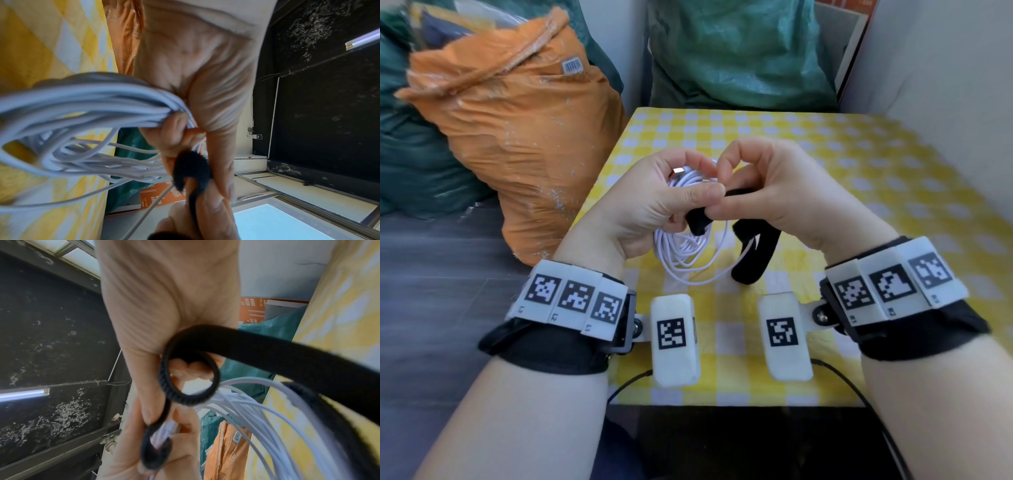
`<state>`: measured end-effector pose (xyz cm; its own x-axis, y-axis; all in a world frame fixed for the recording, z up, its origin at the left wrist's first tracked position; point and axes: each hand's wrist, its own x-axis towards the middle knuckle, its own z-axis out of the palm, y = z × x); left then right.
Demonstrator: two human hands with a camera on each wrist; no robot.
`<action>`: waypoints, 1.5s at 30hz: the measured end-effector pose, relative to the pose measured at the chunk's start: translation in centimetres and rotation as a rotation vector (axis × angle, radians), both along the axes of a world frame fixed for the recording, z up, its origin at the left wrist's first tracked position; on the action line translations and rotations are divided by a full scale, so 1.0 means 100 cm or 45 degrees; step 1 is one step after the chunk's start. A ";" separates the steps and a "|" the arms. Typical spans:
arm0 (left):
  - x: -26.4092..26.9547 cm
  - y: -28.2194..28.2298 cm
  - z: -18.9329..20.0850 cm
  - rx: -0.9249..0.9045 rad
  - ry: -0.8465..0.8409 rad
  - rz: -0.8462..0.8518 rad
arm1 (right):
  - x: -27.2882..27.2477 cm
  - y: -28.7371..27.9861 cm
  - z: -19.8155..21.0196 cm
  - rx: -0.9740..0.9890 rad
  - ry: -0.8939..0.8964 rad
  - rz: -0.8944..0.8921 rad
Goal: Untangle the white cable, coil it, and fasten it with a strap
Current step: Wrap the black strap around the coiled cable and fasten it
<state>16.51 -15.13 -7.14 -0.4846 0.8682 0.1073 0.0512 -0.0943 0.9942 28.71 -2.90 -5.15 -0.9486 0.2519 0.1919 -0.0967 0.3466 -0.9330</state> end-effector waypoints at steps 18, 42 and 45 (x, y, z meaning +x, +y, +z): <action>0.004 -0.003 0.004 -0.114 -0.092 -0.248 | -0.003 0.016 0.001 0.893 0.326 -0.510; 0.001 0.003 -0.002 -0.020 -0.124 -0.158 | 0.001 0.002 0.003 0.515 -0.213 -0.179; 0.000 0.003 -0.003 -0.047 -0.072 -0.129 | -0.001 0.006 0.001 0.512 -0.238 -0.241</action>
